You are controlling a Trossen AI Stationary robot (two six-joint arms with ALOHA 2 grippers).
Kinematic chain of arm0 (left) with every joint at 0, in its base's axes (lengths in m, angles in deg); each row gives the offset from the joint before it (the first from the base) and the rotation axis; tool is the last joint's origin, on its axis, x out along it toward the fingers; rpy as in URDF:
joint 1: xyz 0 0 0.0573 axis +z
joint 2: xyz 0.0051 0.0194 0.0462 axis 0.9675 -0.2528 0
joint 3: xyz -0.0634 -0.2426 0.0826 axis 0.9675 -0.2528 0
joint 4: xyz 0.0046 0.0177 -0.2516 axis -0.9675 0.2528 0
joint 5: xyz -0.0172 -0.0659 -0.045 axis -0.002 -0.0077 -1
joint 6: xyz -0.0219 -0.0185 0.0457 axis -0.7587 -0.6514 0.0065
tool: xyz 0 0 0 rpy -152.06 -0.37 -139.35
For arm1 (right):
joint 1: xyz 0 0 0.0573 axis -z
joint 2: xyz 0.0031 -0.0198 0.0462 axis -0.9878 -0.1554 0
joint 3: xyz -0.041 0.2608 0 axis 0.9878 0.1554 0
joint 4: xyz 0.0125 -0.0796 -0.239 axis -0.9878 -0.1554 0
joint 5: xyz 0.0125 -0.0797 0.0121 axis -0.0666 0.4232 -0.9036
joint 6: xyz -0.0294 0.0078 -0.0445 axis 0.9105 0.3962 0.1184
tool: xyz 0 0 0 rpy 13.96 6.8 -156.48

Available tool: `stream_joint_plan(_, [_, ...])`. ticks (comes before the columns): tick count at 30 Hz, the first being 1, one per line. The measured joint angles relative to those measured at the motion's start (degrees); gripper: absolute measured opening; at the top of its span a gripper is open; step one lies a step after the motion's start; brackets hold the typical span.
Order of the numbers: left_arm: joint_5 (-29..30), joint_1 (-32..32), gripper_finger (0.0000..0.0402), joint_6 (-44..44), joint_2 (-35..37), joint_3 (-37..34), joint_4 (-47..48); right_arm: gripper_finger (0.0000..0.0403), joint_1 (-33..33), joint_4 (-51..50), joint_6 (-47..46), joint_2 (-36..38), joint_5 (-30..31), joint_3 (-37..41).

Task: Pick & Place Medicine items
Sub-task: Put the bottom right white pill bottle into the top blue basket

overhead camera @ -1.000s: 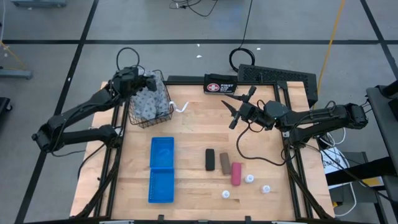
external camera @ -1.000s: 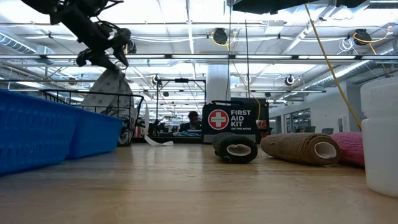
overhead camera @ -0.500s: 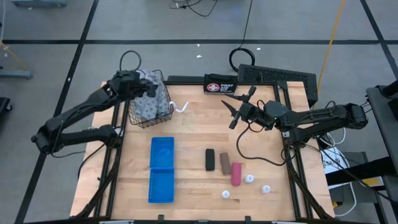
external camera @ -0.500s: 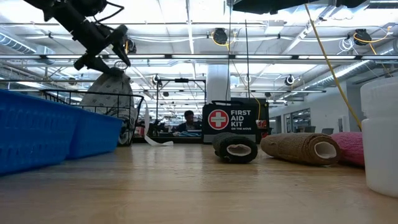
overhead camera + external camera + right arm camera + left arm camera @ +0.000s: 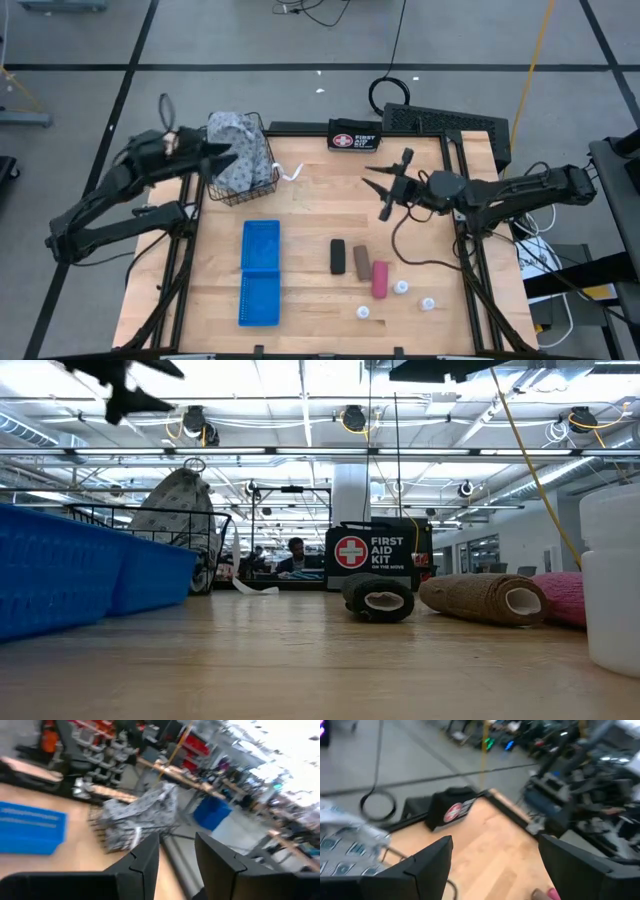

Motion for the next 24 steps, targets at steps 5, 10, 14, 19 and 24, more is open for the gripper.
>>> stream_joint_plan(5, [3.6, -7.2, 0.0302, 2.3, 7.8, -1.3, -0.5, 0.0117, -6.1, -9.1, -6.0, 4.5, -0.8, 0.0])
stream_joint_plan(10, [5.3, -11.4, 0.0307, 2.6, 11.8, -4.9, -0.7, 0.0117, -11.5, -15.4, -16.0, 6.8, -5.7, 0.0])
stream_joint_plan(14, [6.0, -12.7, 0.0308, 3.3, 12.9, -6.7, -0.8, 0.0128, -14.6, -16.8, -24.2, 5.9, -6.0, 0.0])
stream_joint_plan(19, [6.3, -13.0, 0.0308, 4.8, 12.9, -7.4, -0.4, 0.0179, -20.0, -18.0, -31.2, 2.5, -5.9, -1.2])
stream_joint_plan(24, [6.3, -13.0, 0.0308, 4.1, 12.5, -7.5, -0.3, 0.0228, -28.9, -26.0, -37.1, -1.9, -5.8, -5.5])
